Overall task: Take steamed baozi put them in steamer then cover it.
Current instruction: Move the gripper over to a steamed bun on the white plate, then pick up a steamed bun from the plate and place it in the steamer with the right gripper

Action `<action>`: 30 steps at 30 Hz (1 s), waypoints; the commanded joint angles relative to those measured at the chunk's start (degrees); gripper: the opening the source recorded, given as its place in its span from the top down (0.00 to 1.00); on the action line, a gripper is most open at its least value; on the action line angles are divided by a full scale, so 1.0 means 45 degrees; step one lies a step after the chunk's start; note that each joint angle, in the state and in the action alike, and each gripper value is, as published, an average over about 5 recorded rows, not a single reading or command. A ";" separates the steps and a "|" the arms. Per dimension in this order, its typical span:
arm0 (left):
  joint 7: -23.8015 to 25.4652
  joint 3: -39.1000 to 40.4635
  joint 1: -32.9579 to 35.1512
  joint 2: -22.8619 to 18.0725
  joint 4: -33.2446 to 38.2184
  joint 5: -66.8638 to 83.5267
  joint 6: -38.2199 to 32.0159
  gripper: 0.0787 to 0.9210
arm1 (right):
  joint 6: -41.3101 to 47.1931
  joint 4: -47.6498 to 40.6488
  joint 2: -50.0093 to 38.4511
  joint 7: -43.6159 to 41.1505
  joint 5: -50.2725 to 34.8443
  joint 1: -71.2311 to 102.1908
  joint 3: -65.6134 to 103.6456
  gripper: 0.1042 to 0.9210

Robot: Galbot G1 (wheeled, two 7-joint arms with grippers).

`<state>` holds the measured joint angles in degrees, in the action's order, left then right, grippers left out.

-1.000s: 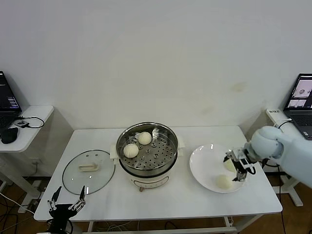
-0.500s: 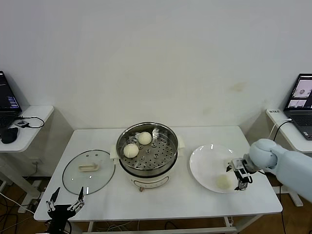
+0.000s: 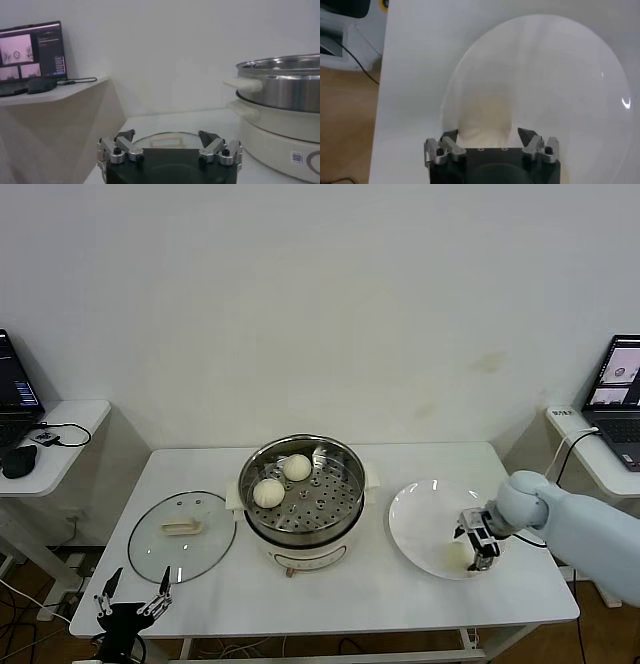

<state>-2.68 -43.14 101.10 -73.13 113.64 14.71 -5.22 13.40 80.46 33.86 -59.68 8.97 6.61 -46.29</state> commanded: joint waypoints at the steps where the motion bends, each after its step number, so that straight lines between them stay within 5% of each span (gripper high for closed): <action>1: 0.0002 -0.0014 -0.0009 0.0008 -0.0026 0.0021 0.0002 0.12 | 0.0054 -0.0328 0.0428 -0.0069 0.0058 0.0118 -0.0033 0.25; 13: -0.0002 0.0003 -0.0065 0.0023 -0.0038 0.0039 0.0002 0.12 | 0.0073 -0.0077 0.0174 -0.0371 -0.0372 -0.1037 -0.0211 0.40; 30: 0.0013 0.0058 -0.0156 0.0177 0.0027 0.0092 -0.0002 0.12 | 0.0226 0.0187 0.1611 -0.0670 -0.3042 -0.8401 -0.3124 0.39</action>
<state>-2.65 -42.89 100.42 -72.44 113.72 15.11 -5.20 14.20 81.14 36.00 -62.52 1.36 -13.10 -52.72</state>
